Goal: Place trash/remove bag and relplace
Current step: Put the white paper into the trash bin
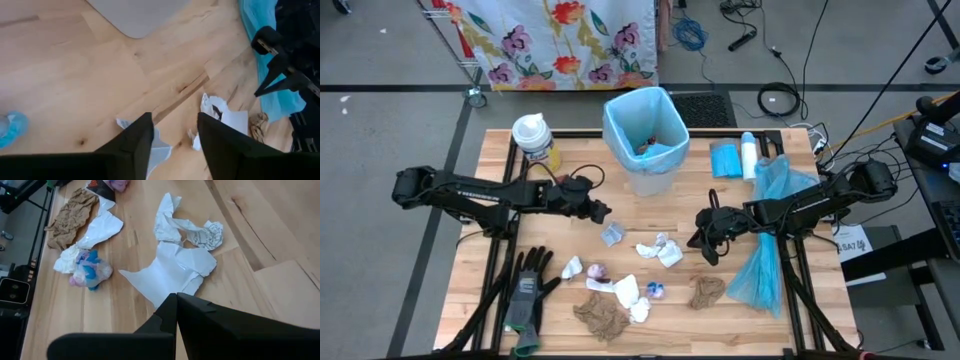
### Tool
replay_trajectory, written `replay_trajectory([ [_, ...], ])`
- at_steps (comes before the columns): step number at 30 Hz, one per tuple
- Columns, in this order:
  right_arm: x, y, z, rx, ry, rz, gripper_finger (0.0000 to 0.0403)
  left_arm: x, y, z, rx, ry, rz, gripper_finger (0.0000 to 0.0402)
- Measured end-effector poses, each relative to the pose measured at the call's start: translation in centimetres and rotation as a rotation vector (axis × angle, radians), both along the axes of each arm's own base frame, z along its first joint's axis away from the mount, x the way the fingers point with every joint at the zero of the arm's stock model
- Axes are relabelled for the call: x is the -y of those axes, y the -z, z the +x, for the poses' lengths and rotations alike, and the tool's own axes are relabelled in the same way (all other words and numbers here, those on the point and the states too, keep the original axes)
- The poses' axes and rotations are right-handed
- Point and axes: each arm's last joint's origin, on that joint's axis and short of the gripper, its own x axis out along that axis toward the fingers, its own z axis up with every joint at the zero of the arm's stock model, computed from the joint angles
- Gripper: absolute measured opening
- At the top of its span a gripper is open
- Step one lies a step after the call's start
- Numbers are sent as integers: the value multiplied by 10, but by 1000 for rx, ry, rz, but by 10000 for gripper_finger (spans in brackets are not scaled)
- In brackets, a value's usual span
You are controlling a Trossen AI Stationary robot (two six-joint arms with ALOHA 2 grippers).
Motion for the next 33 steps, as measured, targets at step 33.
replay_trajectory([
  [33,4,5,-4,-70,54,-1,0,-42,13,-62,-358,-742,39,180],
])
